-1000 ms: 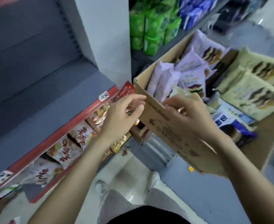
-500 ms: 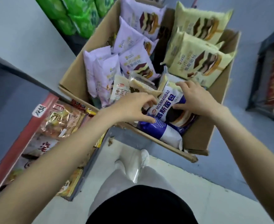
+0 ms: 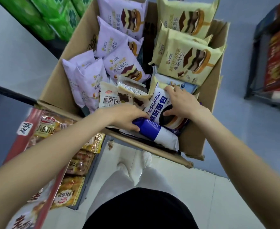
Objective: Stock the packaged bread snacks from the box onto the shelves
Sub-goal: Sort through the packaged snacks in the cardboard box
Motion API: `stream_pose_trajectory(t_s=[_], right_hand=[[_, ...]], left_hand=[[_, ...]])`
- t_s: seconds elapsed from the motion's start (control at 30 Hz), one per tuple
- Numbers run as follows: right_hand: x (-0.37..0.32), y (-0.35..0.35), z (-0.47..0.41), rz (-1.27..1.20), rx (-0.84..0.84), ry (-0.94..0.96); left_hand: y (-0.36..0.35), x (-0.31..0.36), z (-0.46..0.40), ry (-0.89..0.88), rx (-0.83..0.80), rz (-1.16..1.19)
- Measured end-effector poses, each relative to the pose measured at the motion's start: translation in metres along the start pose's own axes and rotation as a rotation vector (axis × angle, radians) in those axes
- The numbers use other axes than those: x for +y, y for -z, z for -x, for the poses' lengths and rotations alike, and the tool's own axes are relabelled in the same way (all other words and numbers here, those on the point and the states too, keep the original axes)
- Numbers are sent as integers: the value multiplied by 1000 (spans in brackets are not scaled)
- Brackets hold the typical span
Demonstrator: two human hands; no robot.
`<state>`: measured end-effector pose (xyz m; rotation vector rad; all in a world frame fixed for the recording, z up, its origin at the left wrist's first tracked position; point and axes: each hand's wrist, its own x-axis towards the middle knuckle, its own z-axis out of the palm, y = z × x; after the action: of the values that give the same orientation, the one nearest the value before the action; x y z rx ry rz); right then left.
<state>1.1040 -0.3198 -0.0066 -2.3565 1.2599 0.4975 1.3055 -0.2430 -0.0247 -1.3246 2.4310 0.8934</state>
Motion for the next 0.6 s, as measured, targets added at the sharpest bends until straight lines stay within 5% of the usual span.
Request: stream_pose_trajectory(t_s=[0.23,0.47,0.6], right_hand=[[7,4,6,-162,206,-1],[13,-2,15,-232,327,-26],[7,-2,22,-207,370,-37]], left_hand=[[0,-7,7,146,192,470],[-12,3,-21,97,26,364],[-8,6,-15,38,200,236]])
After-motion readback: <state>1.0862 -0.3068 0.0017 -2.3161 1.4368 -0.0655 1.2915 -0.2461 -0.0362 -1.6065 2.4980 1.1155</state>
